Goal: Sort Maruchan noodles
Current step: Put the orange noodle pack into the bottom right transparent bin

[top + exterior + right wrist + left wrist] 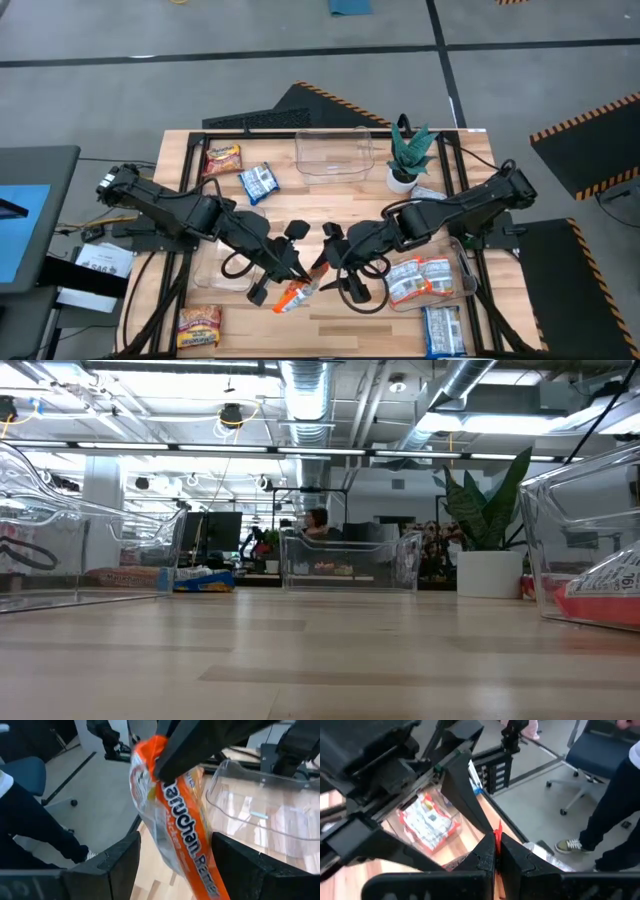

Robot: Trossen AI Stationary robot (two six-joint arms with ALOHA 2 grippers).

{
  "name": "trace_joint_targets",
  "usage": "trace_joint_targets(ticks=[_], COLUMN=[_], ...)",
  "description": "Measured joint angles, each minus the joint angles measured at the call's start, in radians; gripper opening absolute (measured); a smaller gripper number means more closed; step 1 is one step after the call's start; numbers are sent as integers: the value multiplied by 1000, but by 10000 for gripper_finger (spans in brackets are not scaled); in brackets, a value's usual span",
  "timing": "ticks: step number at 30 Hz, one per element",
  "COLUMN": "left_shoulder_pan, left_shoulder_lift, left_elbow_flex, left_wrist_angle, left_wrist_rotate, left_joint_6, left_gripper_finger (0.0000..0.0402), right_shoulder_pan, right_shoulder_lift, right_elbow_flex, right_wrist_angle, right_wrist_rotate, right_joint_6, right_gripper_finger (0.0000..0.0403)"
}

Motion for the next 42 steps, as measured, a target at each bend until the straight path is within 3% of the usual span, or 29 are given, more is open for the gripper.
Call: trace_joint_targets(ticks=[11, 18, 22, 27, 31, 35, 42], left_shoulder_pan=[11, 34, 50, 55, 55, 57, 65], left_shoulder_lift=[26, 24, 24, 24, 24, 13, -74], left_elbow_flex=[-1, 0, 0, 0, 0, 0, 0], left_wrist_angle=[90, 103, 99, 104, 99, 91, -16], left_wrist_rotate=[57, 6, -3, -39, -56, -96, -179], left_joint_6=[40, 101, 102, 101, 117, 102, 43], left_gripper_finger=[0, 0, 0, 0, 5, 36, 132], right_shoulder_pan=[-7, -5, 2, 1, 2, -2, -11], right_shoulder_lift=[28, 16, 18, 18, 10, -8, -96], right_elbow_flex=[-1, -1, -1, -1, -1, -2, -1], right_wrist_angle=[-15, -8, -25, -48, -72, -135, -373], right_wrist_rotate=[1, -47, -51, -51, -54, -65, -53], right_joint_6=[1, -5, 0, 3, 3, 1, 25], right_gripper_finger=[270, 267, 232, 138, 136, 136, 136])
